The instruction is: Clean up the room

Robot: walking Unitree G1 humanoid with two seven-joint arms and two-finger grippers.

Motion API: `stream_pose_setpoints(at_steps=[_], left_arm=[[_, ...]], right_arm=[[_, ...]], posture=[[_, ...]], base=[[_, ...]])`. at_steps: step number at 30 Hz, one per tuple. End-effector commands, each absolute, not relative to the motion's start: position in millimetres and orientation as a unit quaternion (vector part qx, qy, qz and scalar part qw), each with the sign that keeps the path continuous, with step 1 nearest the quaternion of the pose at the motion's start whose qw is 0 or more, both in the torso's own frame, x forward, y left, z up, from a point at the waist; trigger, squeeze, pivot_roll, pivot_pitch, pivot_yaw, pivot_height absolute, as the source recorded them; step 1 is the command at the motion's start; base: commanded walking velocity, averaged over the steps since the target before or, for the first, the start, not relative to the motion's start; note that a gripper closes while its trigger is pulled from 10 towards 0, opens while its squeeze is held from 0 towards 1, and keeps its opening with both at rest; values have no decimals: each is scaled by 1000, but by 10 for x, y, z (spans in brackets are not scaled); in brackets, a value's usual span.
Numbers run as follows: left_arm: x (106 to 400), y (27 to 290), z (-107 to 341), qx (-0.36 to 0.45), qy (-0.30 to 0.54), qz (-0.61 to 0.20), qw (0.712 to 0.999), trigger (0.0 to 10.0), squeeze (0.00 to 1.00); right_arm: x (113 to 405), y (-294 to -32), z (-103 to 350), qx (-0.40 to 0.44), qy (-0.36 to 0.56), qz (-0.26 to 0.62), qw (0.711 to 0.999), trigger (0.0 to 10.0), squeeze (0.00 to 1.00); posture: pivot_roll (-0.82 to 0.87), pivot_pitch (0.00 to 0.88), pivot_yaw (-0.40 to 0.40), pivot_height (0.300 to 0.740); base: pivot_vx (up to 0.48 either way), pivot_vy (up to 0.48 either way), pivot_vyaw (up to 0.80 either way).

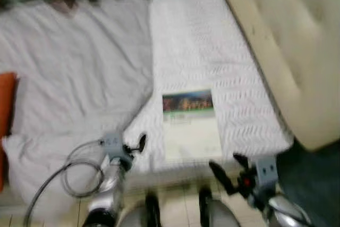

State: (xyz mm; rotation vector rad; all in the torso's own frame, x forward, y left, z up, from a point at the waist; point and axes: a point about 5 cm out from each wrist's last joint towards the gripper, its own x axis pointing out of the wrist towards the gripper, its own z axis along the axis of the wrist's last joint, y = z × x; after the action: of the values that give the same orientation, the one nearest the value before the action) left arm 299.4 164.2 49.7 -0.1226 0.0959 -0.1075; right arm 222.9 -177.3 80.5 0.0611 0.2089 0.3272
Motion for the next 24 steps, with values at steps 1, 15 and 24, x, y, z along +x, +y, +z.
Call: stream_pose_setpoints(at_steps=[1,15,24], left_arm=[[2934,1742,681,5,3,-62,998,10000,1000],[2772,1540,752,12,-4,-73,997,10000,0],[2814,1703,593,29,46,-65,996,10000,0]], right_arm=[[2300,-1912,711,39,105,102,988,10000,0],[2613,-1978,686,11,48,-1,999,10000,0],[2716,-2054,745,12,23,-13,1000,10000,0]], posture=[[-86,14,72,740],[-48,0,36,740],[-75,0,36,740]], base=[[0,0,0],[0,122,0],[0,461,0]])
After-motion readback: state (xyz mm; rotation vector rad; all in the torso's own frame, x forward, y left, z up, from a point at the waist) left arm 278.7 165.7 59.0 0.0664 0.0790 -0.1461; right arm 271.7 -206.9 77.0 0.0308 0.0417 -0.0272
